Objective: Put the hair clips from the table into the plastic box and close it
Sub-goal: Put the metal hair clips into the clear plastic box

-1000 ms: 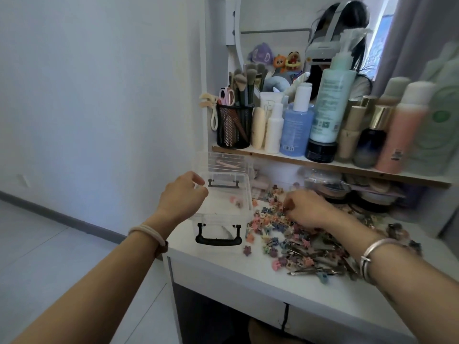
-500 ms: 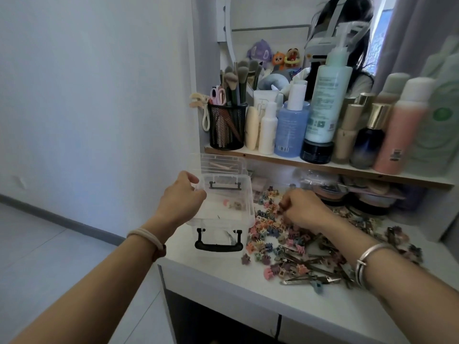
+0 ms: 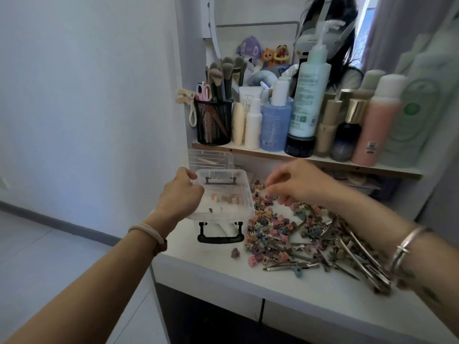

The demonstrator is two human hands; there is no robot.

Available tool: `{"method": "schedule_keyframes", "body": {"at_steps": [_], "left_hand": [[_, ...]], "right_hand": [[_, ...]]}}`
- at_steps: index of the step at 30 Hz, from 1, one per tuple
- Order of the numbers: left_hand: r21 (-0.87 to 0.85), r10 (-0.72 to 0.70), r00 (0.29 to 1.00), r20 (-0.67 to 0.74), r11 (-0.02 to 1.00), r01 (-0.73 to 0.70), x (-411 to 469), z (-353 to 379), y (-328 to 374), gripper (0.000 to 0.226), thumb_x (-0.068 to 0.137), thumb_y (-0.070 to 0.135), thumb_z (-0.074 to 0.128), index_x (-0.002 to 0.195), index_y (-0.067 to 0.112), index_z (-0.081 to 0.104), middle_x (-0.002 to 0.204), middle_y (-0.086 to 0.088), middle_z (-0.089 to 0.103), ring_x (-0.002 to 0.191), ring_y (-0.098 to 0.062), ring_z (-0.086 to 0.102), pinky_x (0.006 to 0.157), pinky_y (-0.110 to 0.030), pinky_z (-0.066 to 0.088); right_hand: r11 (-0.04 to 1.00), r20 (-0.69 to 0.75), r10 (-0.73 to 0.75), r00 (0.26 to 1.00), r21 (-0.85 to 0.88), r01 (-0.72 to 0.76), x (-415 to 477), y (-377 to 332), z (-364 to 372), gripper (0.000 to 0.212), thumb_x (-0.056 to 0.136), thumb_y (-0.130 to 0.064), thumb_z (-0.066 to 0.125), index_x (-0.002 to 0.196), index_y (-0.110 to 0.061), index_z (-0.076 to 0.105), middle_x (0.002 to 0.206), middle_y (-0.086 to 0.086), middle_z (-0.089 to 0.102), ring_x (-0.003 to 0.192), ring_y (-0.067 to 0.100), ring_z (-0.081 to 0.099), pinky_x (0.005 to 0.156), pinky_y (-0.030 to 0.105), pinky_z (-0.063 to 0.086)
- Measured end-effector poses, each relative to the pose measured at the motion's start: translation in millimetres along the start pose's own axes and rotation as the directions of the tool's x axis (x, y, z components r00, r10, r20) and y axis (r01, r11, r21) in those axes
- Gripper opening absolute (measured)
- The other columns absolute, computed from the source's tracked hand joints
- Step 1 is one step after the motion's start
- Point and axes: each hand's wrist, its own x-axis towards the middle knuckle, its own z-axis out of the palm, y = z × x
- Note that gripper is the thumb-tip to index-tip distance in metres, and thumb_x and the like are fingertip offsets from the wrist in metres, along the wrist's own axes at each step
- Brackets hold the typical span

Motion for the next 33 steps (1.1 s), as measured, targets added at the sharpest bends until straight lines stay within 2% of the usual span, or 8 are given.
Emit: {"method": "schedule_keyframes", "body": {"at_steps": [4, 10, 15, 18, 22, 28, 31, 33], "left_hand": [[-0.012, -0.009, 1.000, -0.013, 1.000, 0.008, -3.1, 1.2, 1.4, 0.033, 0.091, 0.013, 0.043, 0.123, 0.012, 0.041, 0.105, -0.007, 0.053, 0.094, -0.030, 0.058, 0.078, -0.036, 0.044], [0.006, -0.005, 1.000, -0.018, 1.000, 0.005, -8.4, -0.9, 2.0, 0.032, 0.092, 0.013, 0.044, 0.124, 0.012, 0.041, 0.103, -0.007, 0.054, 0.093, -0.030, 0.059, 0.078, -0.037, 0.047], [0.002, 0.000, 1.000, -0.013, 1.000, 0.000, -11.8, -1.6, 2.8, 0.032, 0.091, 0.012, 0.043, 0.124, 0.012, 0.041, 0.103, -0.006, 0.054, 0.090, -0.027, 0.057, 0.076, -0.035, 0.045], [0.002, 0.001, 1.000, -0.011, 1.000, -0.001, -13.5, -1.7, 3.1, 0.032, 0.091, 0.013, 0.043, 0.123, 0.013, 0.041, 0.100, -0.006, 0.055, 0.089, -0.027, 0.058, 0.076, -0.037, 0.046], [-0.019, -0.005, 1.000, 0.000, 1.000, 0.005, -14.3, -2.5, 2.2, 0.031, 0.091, 0.013, 0.043, 0.122, 0.013, 0.041, 0.097, -0.006, 0.056, 0.085, -0.026, 0.058, 0.075, -0.036, 0.046], [-0.043, 0.006, 1.000, 0.010, 0.999, -0.005, -13.4, -2.1, 0.3, 0.027, 0.092, 0.014, 0.043, 0.118, 0.015, 0.041, 0.090, -0.003, 0.055, 0.080, -0.025, 0.056, 0.075, -0.037, 0.046], [-0.064, 0.017, 1.000, 0.023, 0.998, -0.016, -13.9, -2.9, -1.4, 0.020, 0.091, 0.014, 0.043, 0.111, 0.020, 0.043, 0.082, 0.003, 0.053, 0.079, -0.025, 0.056, 0.076, -0.038, 0.049], [-0.096, 0.016, 0.999, 0.039, 0.995, -0.012, -14.3, -3.9, -1.8, 0.017, 0.092, 0.014, 0.044, 0.107, 0.022, 0.045, 0.086, 0.003, 0.053, 0.078, -0.023, 0.056, 0.069, -0.033, 0.048]], "right_hand": [[0.903, 0.281, -0.017, 0.960, -0.407, 0.136, -23.2, 20.1, 23.0, 0.023, 0.084, -0.023, 0.065, 0.107, -0.018, 0.064, 0.093, -0.010, 0.062, 0.081, 0.005, 0.056, 0.066, 0.011, 0.042], [0.817, 0.170, -0.018, 0.985, -0.565, 0.113, -24.7, 28.1, 40.9, 0.030, 0.085, -0.017, 0.060, 0.116, -0.018, 0.059, 0.112, 0.000, 0.062, 0.099, 0.018, 0.056, 0.083, 0.030, 0.047], [0.726, 0.124, -0.026, 0.992, -0.680, 0.105, -18.6, 34.0, 46.3, 0.023, 0.084, -0.018, 0.057, 0.106, -0.012, 0.060, 0.099, 0.007, 0.064, 0.089, 0.024, 0.060, 0.069, 0.032, 0.050], [0.755, 0.106, 0.009, 0.994, -0.653, 0.062, -14.4, 37.4, 49.3, 0.024, 0.083, -0.014, 0.057, 0.106, -0.009, 0.061, 0.099, 0.009, 0.065, 0.089, 0.025, 0.062, 0.075, 0.038, 0.054], [0.857, 0.040, 0.035, 0.999, -0.515, -0.010, -9.3, 33.8, 46.6, 0.023, 0.080, -0.013, 0.061, 0.100, -0.004, 0.066, 0.098, 0.010, 0.068, 0.090, 0.023, 0.063, 0.080, 0.039, 0.055], [1.000, -0.095, 0.009, 0.995, -0.005, -0.009, 1.0, 0.7, 16.4, 0.026, 0.079, -0.020, 0.071, 0.104, -0.015, 0.062, 0.087, -0.007, 0.060, 0.085, 0.013, 0.059, 0.075, 0.026, 0.049], [0.934, -0.186, 0.016, 0.982, 0.353, 0.052, 8.2, -25.1, 8.7, 0.020, 0.080, -0.016, 0.069, 0.097, -0.016, 0.059, 0.085, -0.005, 0.061, 0.078, 0.012, 0.062, 0.073, 0.024, 0.054], [0.823, -0.135, 0.040, 0.990, 0.566, 0.044, 11.9, -40.7, 11.5, 0.020, 0.081, -0.013, 0.067, 0.098, -0.013, 0.056, 0.081, 0.001, 0.064, 0.069, 0.012, 0.064, 0.065, 0.021, 0.058]]}}
